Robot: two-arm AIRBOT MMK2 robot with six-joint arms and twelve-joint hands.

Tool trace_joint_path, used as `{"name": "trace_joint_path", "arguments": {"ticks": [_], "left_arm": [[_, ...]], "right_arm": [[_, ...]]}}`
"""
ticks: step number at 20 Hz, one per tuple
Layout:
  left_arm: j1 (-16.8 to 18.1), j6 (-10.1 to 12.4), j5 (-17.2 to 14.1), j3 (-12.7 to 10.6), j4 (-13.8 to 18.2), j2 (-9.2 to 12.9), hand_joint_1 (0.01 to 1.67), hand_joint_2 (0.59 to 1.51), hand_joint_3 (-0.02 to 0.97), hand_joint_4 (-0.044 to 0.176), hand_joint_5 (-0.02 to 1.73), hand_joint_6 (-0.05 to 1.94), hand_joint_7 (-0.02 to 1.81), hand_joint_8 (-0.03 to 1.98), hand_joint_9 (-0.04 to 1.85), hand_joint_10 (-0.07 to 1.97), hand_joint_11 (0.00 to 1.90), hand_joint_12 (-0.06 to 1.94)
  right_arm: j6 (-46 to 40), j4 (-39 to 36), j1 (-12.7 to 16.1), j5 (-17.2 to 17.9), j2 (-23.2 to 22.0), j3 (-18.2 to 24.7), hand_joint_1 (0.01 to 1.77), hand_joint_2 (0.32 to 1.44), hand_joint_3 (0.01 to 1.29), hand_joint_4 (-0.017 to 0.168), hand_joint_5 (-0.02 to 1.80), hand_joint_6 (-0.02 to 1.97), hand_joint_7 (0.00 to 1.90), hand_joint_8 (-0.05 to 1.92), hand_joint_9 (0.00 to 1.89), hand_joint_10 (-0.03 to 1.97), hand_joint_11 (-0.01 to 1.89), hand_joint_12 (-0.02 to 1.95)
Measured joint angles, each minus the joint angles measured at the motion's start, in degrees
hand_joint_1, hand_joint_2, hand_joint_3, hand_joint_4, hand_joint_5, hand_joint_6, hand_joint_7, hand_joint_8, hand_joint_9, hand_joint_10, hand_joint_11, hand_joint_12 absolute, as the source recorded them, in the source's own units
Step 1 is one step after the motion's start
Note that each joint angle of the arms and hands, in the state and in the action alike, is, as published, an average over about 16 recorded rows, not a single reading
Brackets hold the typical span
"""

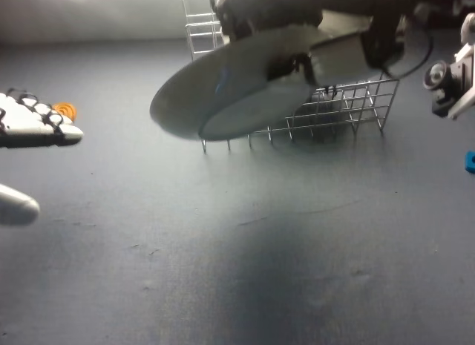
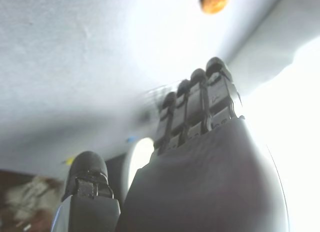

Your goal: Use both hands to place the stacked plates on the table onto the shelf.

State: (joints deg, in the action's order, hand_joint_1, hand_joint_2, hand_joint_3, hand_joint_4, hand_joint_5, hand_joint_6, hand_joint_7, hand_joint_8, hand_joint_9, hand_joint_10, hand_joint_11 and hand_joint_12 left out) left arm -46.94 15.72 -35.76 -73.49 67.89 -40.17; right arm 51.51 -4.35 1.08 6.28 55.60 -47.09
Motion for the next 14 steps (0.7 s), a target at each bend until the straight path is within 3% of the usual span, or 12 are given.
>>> {"name": "trace_joint_path", "arguments": {"ticks": [8, 14], "left_arm": [[-0.51, -6.05, -17.50, 0.23, 4.62, 0.27, 0.02, 1.178, 0.014, 0.000, 0.02, 0.00, 0.02, 0.00, 0.02, 0.01, 0.02, 0.01], [1.32, -10.06, -25.49, 1.82, 6.94, 0.64, 0.02, 1.176, 0.015, 0.000, 0.02, 0.00, 0.02, 0.00, 0.02, 0.01, 0.02, 0.01]], "right_arm": [[-5.14, 0.34, 1.56, -0.10, -0.03, -2.47, 1.21, 1.08, 0.01, -0.005, 0.75, 1.02, 0.92, 1.27, 0.97, 1.20, 0.84, 1.58], [-6.43, 1.47, 1.60, 0.94, 0.20, -3.85, 1.21, 1.09, 0.01, -0.005, 0.76, 1.01, 0.93, 1.28, 0.97, 1.21, 0.85, 1.58]]}}
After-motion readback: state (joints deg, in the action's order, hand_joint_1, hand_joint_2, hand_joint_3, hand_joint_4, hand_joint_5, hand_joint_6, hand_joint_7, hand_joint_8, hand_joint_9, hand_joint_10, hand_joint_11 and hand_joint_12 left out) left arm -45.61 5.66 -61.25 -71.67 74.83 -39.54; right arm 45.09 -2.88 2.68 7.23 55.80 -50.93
